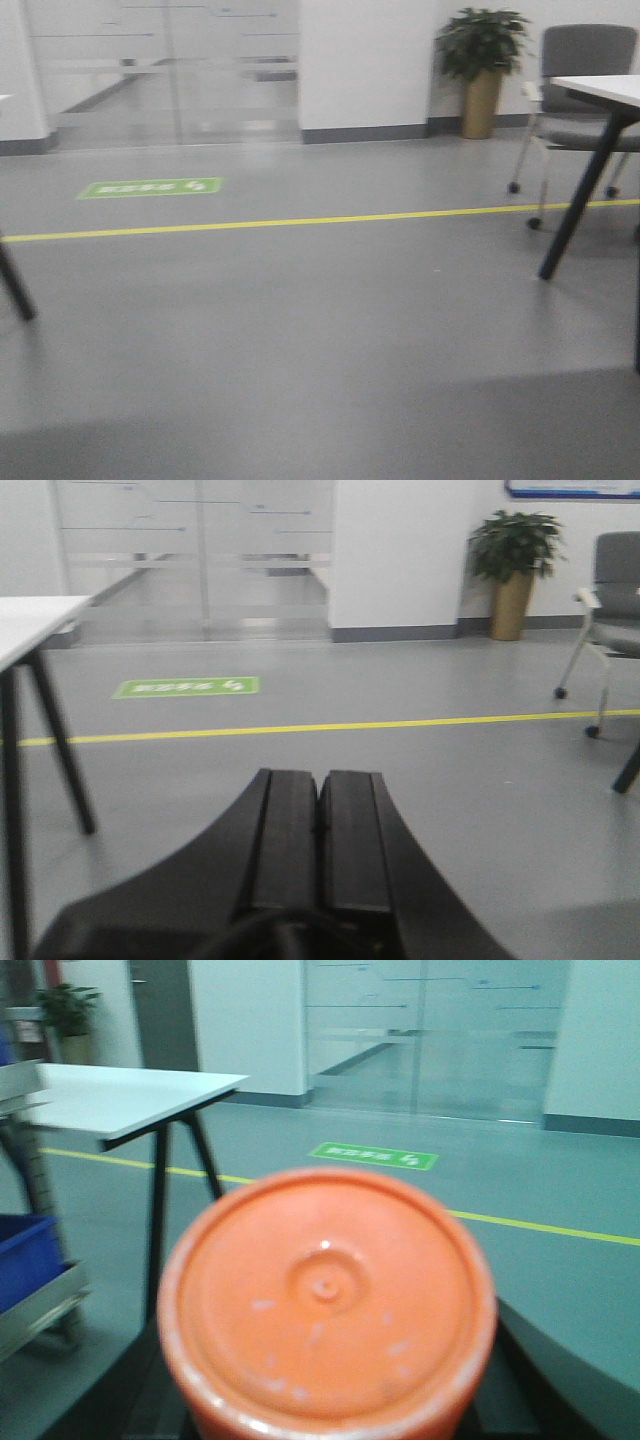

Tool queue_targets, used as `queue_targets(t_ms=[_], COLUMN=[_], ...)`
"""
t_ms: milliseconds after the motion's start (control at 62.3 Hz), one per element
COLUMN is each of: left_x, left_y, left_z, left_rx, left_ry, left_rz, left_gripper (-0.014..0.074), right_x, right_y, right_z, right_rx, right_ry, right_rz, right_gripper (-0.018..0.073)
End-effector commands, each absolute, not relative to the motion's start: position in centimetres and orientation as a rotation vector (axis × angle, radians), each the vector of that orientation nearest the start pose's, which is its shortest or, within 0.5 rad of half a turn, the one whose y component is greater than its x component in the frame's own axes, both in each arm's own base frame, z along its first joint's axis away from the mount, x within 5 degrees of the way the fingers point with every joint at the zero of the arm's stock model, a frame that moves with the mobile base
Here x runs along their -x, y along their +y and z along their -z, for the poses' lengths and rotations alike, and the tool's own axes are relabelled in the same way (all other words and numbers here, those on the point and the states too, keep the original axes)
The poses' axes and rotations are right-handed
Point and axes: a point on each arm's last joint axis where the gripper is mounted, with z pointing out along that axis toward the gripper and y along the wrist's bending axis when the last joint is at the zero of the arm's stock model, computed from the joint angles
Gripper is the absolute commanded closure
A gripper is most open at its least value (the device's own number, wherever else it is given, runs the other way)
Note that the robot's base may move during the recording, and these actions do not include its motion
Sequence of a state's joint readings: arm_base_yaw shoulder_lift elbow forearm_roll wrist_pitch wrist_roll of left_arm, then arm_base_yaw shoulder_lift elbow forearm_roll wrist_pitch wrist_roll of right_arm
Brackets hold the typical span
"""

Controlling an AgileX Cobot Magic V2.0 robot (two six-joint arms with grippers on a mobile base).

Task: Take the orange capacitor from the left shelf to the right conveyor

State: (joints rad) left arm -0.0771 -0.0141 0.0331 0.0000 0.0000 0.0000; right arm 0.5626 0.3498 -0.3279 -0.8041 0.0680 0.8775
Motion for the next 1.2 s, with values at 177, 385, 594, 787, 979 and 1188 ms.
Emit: queue_targets(t_ms=[177,385,594,787,979,1188], left_x=[-5.59,-5.59,-5.59,-5.59,-5.59,-5.59], left_y=[-0.44,-0.44,-0.44,-0.44,-0.44,-0.44], left_z=[-21.30,-21.30,-21.30,-21.30,-21.30,-21.30], left_rx=[-0.052,-0.052,-0.052,-0.052,-0.052,-0.052], left_ry=[1.414,1.414,1.414,1.414,1.414,1.414], left_rz=[0.070,0.070,0.070,0.070,0.070,0.070], left_gripper=[0.0701,0.0701,0.0701,0.0701,0.0701,0.0701], right_x=[-7.39,-7.41,-7.41,-7.41,-7.41,-7.41], right_y=[4.61,4.62,4.62,4.62,4.62,4.62], right_z=[-30.94,-30.93,-30.93,-30.93,-30.93,-30.93], right_rx=[0.380,0.380,0.380,0.380,0.380,0.380], right_ry=[1.457,1.458,1.458,1.458,1.458,1.458], right_rz=[-0.489,-0.489,-0.489,-0.489,-0.489,-0.489], right_gripper=[0.0511,0.0511,0.0511,0.0511,0.0511,0.0511])
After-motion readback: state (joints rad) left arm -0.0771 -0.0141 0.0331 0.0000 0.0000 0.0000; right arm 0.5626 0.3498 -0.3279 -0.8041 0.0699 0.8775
